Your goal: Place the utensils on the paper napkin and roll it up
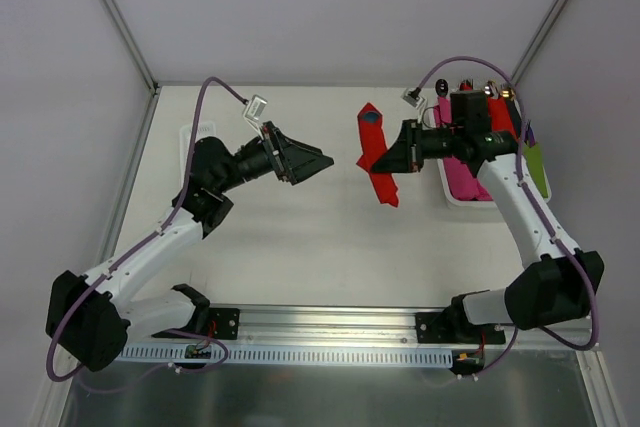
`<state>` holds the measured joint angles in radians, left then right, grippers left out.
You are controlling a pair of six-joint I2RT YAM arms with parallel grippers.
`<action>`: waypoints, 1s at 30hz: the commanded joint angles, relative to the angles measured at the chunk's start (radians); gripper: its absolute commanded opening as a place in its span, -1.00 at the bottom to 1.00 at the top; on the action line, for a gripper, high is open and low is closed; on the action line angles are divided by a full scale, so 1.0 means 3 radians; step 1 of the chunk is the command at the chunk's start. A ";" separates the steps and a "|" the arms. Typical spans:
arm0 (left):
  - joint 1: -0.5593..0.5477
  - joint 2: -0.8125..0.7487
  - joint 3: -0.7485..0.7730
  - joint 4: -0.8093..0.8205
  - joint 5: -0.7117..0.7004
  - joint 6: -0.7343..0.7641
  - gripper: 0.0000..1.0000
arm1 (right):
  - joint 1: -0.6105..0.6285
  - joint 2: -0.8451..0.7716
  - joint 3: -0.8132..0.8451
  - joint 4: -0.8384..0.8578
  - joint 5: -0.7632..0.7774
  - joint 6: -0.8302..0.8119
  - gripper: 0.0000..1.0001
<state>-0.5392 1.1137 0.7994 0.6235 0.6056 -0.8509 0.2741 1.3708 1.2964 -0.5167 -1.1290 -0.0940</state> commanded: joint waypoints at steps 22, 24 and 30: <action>0.0054 -0.0113 0.0102 -0.0672 -0.0224 0.0622 0.98 | -0.2657 0.1786 0.2177 -0.3800 0.0649 -0.3389 -1.00; 0.0049 -0.0082 0.0117 -0.0667 -0.0224 0.0612 0.97 | -0.2662 0.1924 0.2360 -0.3805 0.0680 -0.3343 -1.00; 0.0054 -0.0026 0.0107 -0.0621 -0.0239 0.0633 0.97 | -0.2662 0.1930 0.2112 -0.3800 0.0746 -0.3388 -1.00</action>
<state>-0.5285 1.1042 0.8356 0.4000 0.5404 -0.6880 -0.5259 1.9602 1.9572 -1.3060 -0.9176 -1.0805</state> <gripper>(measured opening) 0.986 0.093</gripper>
